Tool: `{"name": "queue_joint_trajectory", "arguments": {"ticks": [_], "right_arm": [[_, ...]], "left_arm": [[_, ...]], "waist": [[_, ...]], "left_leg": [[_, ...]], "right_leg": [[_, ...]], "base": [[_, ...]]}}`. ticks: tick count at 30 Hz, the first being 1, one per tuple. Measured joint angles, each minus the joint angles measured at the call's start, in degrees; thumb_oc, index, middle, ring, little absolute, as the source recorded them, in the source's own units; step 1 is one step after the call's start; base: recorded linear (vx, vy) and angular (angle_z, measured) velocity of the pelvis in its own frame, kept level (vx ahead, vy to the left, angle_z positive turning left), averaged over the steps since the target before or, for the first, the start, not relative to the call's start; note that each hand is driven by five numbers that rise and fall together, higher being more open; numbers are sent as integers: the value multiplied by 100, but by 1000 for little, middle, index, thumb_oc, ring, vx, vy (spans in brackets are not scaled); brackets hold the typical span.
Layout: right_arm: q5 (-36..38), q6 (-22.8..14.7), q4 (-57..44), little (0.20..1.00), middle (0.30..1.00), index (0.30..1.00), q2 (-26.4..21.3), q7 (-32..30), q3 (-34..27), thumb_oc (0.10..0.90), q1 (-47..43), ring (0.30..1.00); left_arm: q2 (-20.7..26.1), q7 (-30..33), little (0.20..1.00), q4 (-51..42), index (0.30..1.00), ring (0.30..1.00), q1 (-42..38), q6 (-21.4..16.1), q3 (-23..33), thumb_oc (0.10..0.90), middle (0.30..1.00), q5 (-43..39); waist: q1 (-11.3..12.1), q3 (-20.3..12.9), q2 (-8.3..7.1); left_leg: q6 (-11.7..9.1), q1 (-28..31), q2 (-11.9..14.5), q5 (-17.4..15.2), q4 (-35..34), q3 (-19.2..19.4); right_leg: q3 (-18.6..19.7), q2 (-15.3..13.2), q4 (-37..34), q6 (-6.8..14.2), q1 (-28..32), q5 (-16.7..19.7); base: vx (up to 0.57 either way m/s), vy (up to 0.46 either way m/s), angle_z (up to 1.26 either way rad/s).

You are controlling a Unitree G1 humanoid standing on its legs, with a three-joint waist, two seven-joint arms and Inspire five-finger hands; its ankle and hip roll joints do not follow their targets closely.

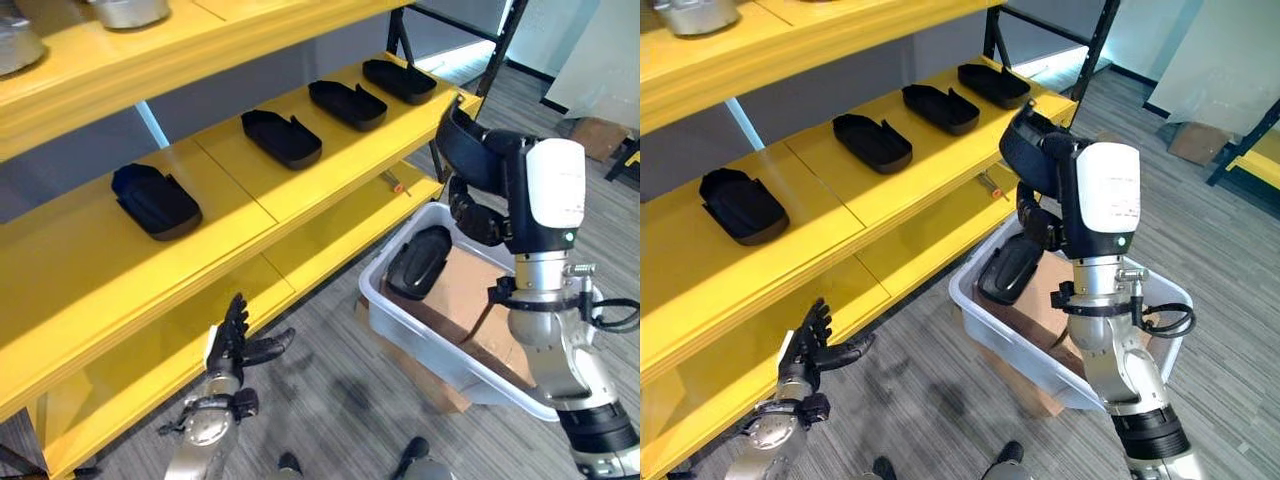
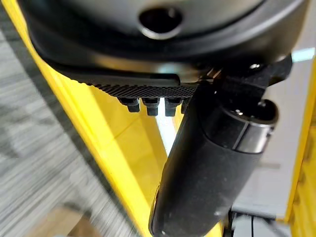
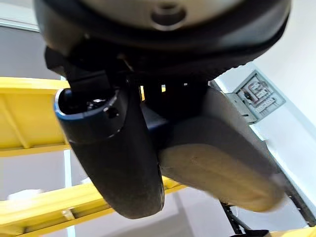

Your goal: Move parts from the plastic box to the shelf.

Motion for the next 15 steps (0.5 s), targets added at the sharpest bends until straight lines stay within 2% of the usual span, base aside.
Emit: {"name": "queue_joint_trajectory", "arguments": {"ticks": [1,4,8,13,15], "right_arm": [[-105,-1,-12,300,300,300,-1,-1,4,400,-5,300],[-347,-5,-17,300,300,300,-15,0,13,400,-5,300],[-705,-29,-111,300,300,300,-27,0,18,400,1,300],[-906,-33,-275,300,300,300,-21,4,117,400,-25,300],[-945,-16,-272,300,300,300,-12,26,143,400,-23,300]], "left_arm": [[4,-7,1000,-27,1000,1000,37,-14,64,900,1000,2],[19,31,1000,-25,1000,1000,171,-17,207,900,1000,3],[19,26,1000,-10,1000,1000,372,4,203,900,1000,17],[17,3,1000,2,1000,1000,429,5,190,900,1000,226],[22,-8,1000,2,1000,1000,415,5,190,900,1000,230]], "waist": [[97,-28,-22],[185,-102,-157],[381,-162,-279],[411,-174,-404],[368,-177,-418]], "left_leg": [[41,-18,-69,-19,-22,-2],[127,-111,-222,70,-108,-172],[185,-152,-364,123,-127,-365],[317,-281,-562,131,-84,-501],[398,-295,-619,130,-67,-531]], "right_leg": [[9,-28,-73,55,23,79],[-133,-128,-258,190,104,178],[-234,-195,-401,251,248,226],[-305,-418,-342,274,279,381],[-294,-489,-300,245,253,604]], "base": [[2,157,26],[2,132,30],[-17,155,24],[19,211,20],[65,152,20]]}}
